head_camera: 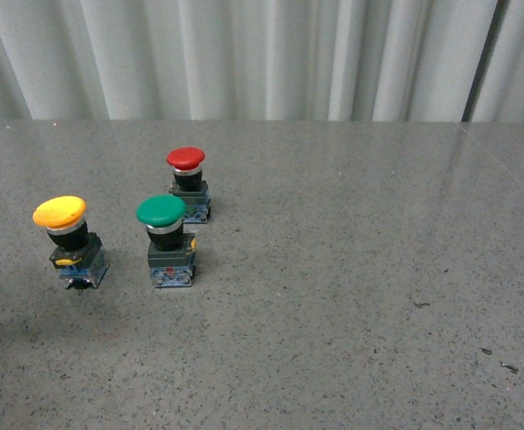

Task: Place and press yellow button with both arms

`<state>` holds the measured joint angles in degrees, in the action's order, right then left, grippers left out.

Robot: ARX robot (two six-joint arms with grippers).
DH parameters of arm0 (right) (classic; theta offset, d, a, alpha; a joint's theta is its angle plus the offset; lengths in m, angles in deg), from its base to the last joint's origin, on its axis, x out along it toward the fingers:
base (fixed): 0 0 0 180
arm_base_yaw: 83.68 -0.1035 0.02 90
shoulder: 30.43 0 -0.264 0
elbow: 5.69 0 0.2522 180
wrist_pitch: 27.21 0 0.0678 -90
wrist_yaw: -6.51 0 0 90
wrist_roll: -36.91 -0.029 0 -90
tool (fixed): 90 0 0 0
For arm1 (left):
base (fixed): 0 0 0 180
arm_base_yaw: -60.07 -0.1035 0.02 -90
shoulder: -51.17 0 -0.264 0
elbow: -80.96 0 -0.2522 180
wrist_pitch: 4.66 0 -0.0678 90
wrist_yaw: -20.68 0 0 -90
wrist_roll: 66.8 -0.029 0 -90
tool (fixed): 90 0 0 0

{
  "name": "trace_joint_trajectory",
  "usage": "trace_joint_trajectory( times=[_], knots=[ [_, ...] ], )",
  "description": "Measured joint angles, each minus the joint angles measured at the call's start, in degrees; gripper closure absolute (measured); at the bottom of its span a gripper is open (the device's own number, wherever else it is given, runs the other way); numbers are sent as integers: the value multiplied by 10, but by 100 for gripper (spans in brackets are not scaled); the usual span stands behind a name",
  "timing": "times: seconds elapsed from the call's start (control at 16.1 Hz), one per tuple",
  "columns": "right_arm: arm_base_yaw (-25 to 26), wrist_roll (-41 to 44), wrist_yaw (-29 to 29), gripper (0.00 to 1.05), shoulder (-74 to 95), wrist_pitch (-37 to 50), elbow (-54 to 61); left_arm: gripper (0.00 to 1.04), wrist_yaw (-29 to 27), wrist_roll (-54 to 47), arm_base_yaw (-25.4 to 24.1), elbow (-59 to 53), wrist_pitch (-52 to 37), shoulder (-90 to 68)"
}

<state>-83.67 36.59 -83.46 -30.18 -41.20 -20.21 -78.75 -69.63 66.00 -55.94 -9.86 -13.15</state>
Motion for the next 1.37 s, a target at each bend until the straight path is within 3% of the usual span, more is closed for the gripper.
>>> trace_joint_trajectory(
  times=[0.31,0.81,1.18,1.37],
  knots=[
    [0,0,0,7,0,0,0,7,49,36,23,78,9,-169],
    [0,0,0,7,0,0,0,7,63,49,34,94,2,-249],
    [0,0,0,7,0,0,0,68,65,54,35,86,-6,-247],
    [0,0,0,7,0,0,0,71,56,49,46,85,23,-197]
  ],
)
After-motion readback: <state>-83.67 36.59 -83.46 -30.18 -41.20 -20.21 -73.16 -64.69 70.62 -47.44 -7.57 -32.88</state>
